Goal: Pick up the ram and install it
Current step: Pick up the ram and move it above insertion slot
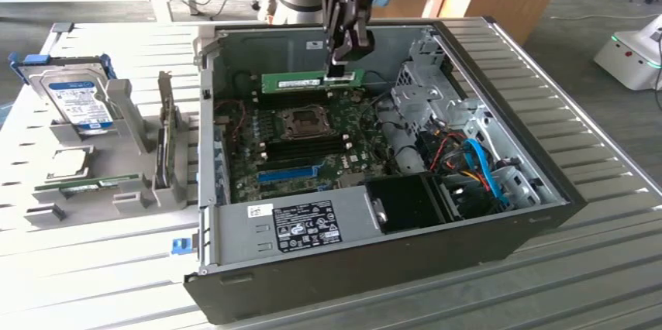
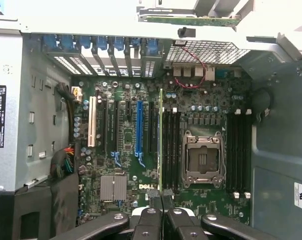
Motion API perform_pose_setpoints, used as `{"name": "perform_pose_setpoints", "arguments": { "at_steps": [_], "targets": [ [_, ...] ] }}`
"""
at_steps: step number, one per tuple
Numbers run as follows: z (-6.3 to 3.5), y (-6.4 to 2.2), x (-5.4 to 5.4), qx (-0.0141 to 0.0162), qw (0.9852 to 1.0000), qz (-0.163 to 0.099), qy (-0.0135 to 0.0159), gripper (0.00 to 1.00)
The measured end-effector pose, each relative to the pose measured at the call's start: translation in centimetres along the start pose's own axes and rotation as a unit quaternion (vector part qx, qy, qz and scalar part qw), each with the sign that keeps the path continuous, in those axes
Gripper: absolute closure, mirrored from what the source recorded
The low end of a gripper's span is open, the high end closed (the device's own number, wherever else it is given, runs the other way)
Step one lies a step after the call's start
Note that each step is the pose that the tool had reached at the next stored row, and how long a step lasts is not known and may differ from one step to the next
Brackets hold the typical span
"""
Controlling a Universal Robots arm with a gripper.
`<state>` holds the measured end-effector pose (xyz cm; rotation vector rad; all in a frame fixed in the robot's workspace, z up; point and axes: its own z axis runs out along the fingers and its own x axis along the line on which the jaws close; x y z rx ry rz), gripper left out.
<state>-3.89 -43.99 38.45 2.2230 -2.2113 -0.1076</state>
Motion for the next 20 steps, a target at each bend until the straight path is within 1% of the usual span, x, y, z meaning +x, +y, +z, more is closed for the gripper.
{"name": "perform_pose_setpoints", "arguments": {
  "at_steps": [6,11,20],
  "targets": [
    [0.01,0.0,-0.09,0.0,1.0,-0.001,0.0,0.88],
    [0.01,0.0,-0.09,-0.0003,1.0,-0.007,0.0004,0.88],
    [0.06,0.0,-0.08,-0.0001,1.0,-0.001,0.0001,0.88]
  ]
}}
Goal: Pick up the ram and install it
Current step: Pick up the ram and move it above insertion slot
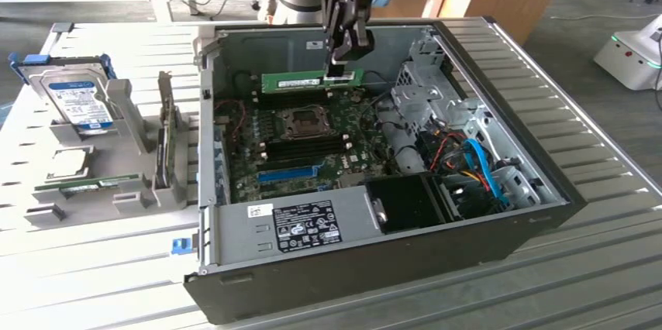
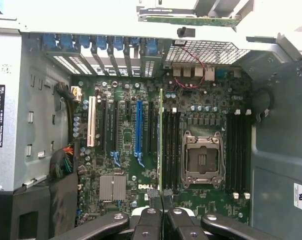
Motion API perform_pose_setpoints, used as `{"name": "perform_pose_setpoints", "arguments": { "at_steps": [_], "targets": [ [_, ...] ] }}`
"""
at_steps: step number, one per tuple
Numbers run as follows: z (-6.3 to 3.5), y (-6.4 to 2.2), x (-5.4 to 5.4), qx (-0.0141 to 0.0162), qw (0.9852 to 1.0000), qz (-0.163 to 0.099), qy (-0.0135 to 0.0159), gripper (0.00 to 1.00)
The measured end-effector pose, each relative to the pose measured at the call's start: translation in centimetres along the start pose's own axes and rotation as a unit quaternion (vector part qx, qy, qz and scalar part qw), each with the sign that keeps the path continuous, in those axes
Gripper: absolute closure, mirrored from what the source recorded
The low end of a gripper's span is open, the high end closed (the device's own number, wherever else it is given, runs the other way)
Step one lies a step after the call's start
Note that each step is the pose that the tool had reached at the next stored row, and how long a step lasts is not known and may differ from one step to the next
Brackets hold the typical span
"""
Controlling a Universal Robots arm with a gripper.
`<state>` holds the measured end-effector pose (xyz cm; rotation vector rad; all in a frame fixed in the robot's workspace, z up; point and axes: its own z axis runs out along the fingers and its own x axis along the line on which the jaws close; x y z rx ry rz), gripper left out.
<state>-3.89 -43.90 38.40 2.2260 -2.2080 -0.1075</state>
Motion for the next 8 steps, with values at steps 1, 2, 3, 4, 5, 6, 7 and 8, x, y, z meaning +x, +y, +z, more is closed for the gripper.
{"name": "perform_pose_setpoints", "arguments": {
  "at_steps": [1,2,3,4,5,6,7,8],
  "targets": [
    [0.0,0.0,0.0,0.0,1.0,0.0,0.0,0.88],
    [0.0,0.0,0.0,0.0,1.0,0.0,0.0,0.88],
    [0.0,0.0,0.0,0.0,1.0,0.0,0.0,0.88],
    [0.0,0.0,0.0,0.0,1.0,0.0,0.0,0.88],
    [0.02,0.0,0.0,0.0001,1.0,0.0,-0.0001,0.88],
    [0.06,-0.01,0.0,0.0001,1.0,0.0,-0.0002,0.88],
    [0.1,-0.01,0.0,0.0001,1.0,0.0,-0.0002,0.88],
    [0.13,-0.01,0.01,0.0,1.0,0.0,-0.0001,0.88]
  ]
}}
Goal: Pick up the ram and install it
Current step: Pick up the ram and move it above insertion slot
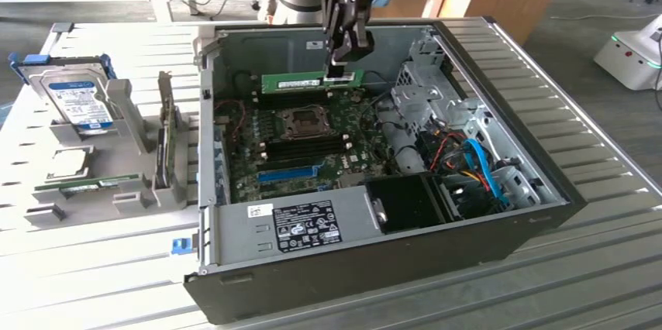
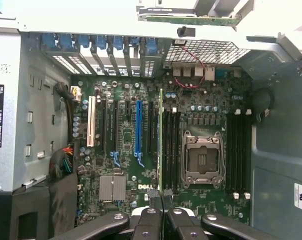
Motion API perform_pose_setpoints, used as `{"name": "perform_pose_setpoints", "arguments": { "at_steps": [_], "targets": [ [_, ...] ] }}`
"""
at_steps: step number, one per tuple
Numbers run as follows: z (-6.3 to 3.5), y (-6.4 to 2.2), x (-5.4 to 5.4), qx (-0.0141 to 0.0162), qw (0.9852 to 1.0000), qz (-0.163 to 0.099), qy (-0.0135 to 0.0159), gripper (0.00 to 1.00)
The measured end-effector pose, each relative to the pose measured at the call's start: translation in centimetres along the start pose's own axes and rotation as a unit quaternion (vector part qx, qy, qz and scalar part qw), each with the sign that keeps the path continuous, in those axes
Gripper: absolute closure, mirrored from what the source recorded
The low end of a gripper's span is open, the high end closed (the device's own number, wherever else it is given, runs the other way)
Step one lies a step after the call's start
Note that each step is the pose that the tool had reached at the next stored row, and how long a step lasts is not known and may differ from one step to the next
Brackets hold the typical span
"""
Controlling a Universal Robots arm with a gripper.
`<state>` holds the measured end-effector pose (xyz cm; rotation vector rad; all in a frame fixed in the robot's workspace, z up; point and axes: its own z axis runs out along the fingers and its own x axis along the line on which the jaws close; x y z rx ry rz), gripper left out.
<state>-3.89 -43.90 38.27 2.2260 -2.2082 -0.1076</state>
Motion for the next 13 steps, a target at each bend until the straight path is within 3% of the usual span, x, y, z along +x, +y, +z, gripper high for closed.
{"name": "perform_pose_setpoints", "arguments": {
  "at_steps": [13],
  "targets": [
    [0.89,-0.05,0.04,0.0,1.0,0.0,0.0,0.88]
  ]
}}
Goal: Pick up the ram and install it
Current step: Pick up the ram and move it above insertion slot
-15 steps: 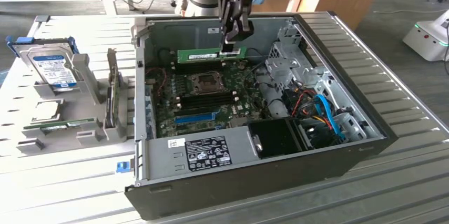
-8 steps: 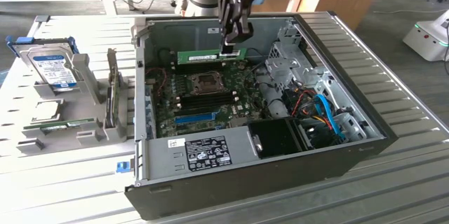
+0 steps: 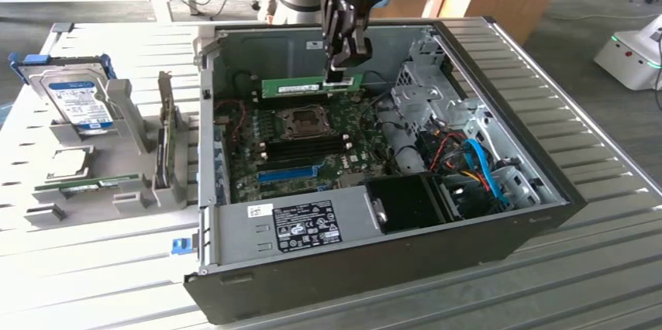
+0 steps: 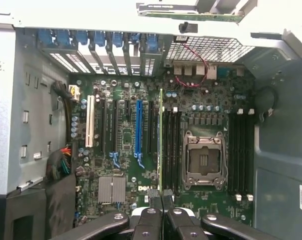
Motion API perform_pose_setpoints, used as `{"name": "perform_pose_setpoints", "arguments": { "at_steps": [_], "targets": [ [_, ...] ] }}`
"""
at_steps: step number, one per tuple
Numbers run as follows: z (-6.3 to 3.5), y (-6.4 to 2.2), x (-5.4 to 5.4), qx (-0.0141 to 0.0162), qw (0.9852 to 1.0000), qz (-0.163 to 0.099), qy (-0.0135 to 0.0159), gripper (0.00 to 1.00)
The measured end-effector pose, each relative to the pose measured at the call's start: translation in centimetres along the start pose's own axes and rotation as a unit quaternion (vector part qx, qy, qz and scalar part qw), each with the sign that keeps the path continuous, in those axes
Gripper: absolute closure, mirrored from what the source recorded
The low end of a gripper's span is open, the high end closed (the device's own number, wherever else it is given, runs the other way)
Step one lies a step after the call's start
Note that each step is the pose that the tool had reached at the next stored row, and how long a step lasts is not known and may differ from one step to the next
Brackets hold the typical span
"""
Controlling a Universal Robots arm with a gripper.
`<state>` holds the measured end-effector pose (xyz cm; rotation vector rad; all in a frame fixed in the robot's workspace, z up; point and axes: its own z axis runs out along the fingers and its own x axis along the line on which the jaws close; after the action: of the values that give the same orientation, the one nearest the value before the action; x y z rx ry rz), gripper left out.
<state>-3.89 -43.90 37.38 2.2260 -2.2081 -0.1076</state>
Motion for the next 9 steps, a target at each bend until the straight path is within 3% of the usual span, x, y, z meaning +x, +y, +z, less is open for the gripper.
{"name": "perform_pose_setpoints", "arguments": {
  "at_steps": [9],
  "targets": [
    [0.13,0.0,-0.1,0.0001,1.0,0.0,-0.0002,0.88]
  ]
}}
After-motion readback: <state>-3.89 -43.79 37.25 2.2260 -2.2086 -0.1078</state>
